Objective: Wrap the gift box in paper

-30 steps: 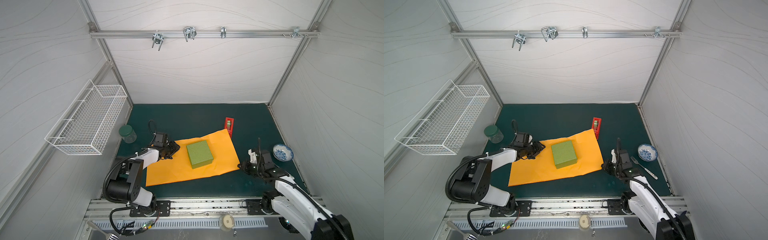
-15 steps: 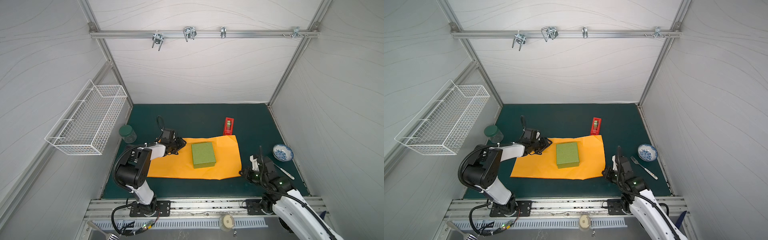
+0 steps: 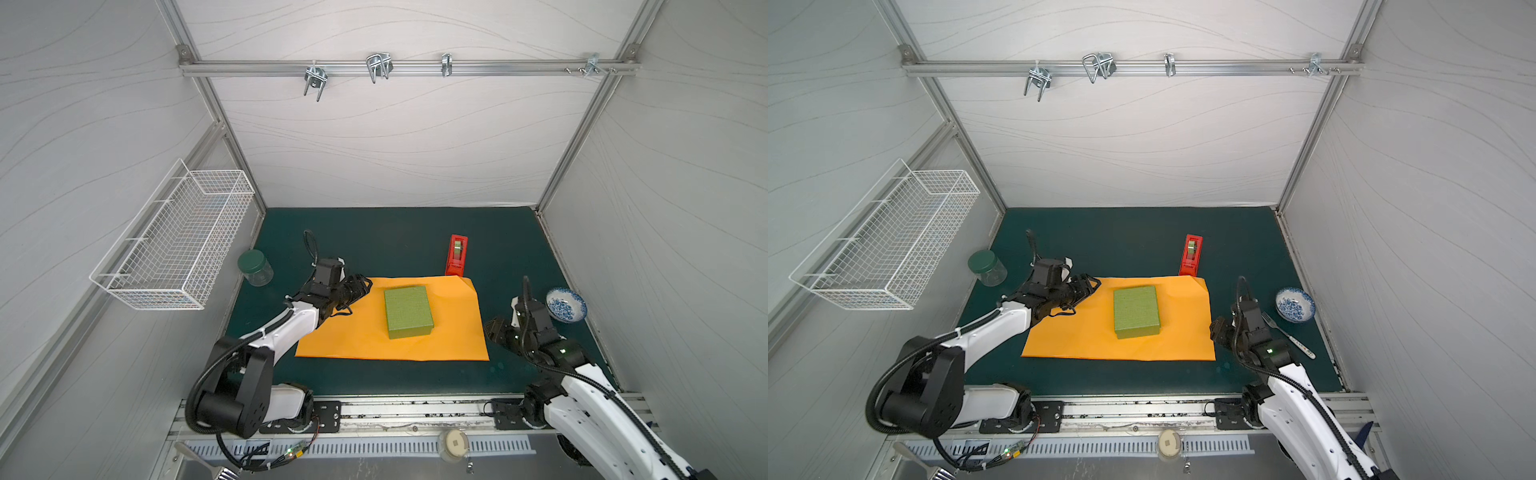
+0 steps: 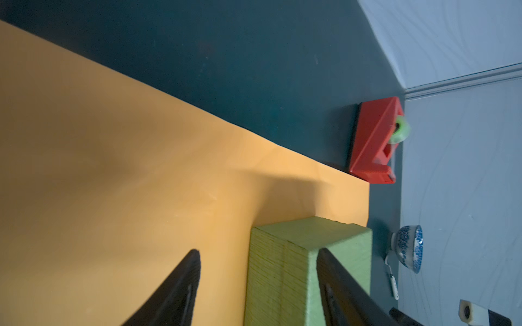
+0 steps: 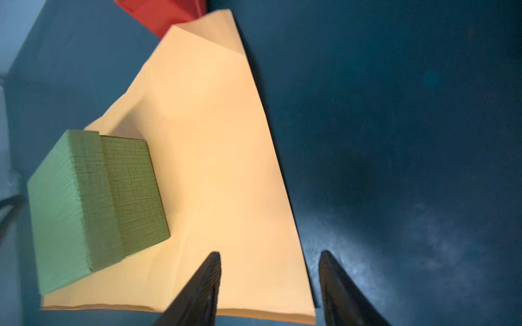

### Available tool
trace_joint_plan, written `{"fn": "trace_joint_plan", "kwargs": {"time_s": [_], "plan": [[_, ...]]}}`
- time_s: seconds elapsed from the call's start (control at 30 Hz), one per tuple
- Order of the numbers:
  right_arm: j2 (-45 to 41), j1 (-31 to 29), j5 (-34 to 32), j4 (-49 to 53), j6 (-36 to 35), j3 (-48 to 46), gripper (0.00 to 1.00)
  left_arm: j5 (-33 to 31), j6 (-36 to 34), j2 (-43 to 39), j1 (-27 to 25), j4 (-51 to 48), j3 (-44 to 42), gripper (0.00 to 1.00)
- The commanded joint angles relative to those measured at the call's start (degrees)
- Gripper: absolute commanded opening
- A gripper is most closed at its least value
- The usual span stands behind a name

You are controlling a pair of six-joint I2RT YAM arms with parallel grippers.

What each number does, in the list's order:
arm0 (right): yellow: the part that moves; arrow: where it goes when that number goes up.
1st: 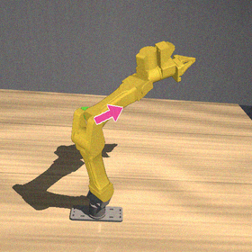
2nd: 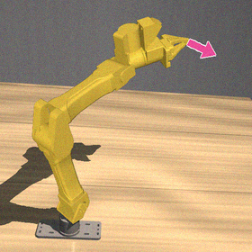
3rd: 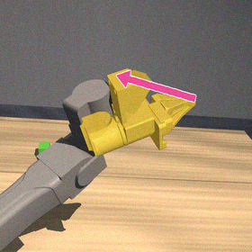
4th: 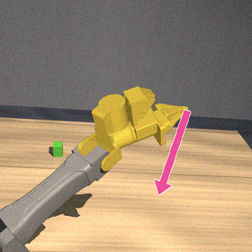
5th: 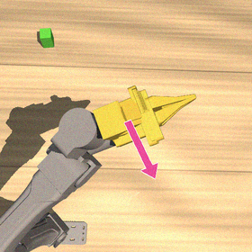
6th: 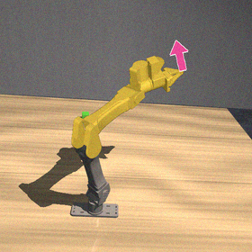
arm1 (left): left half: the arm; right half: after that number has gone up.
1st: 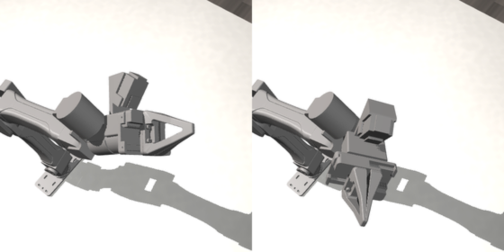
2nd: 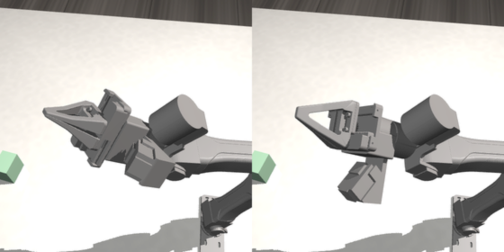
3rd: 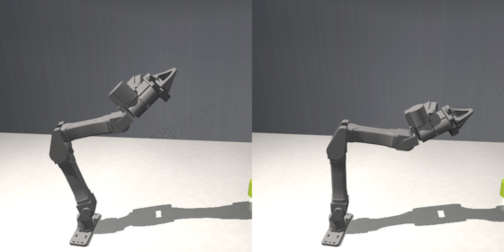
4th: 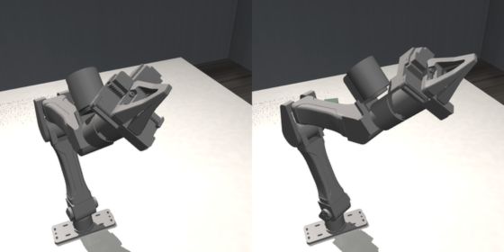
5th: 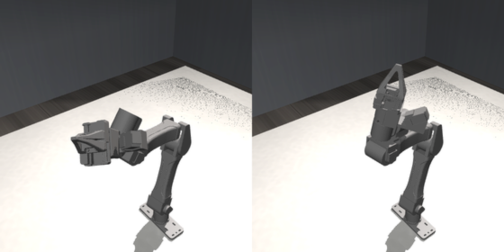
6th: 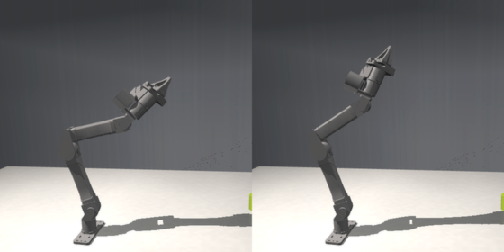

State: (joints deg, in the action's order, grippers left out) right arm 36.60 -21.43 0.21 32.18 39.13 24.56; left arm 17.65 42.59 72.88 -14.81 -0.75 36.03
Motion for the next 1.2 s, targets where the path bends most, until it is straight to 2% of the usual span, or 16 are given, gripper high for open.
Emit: {"fn": "trace_joint_plan", "kwargs": {"time_s": [0.0, 0.1, 0.2, 0.33, 0.53, 0.73, 0.97, 1.17], "plan": [[2.4, -2.0, 6.8, -9.1, -6.3, 2.1, 0.86, 0.8, -1.5, -4.1, -0.3, -3.4, -2.0, 0.69], [11.7, -8.9, 12.6, -13.9, -8.2, 5.6, 0.88, 3.4, -1.5, -6.2, -0.3, -3.3, -4.1, 0.70], [21.2, -14.8, 15.4, -16.4, -9.1, 9.8, 0.90, 0.6, -0.4, -6.2, 1.1, -3.0, -7.2, 0.66], [30.8, -16.2, 20.4, -22.4, -8.0, 12.9, 0.92, 5.7, 1.0, -2.9, 7.5, 0.8, -10.9, 0.57], [40.2, -17.6, 23.3, -27.1, -6.3, 16.0, 0.92, 5.2, 0.8, -2.6, 8.6, 1.8, -15.9, 0.48], [42.8, -19.2, 23.8, -28.9, -4.3, 16.2, 0.92, 4.7, 2.3, -7.8, 7.0, 0.5, -21.3, 0.44], [42.9, -20.3, 24.2, -31.9, 0.1, 13.7, 0.90, 1.9, 5.5, -15.9, 1.3, -3.5, -24.3, 0.44], [43.0, -23.1, 23.1, -36.0, 5.0, 11.8, 0.89, 1.8, 5.0, -21.5, 0.9, -7.7, -24.4, 0.45]]}}
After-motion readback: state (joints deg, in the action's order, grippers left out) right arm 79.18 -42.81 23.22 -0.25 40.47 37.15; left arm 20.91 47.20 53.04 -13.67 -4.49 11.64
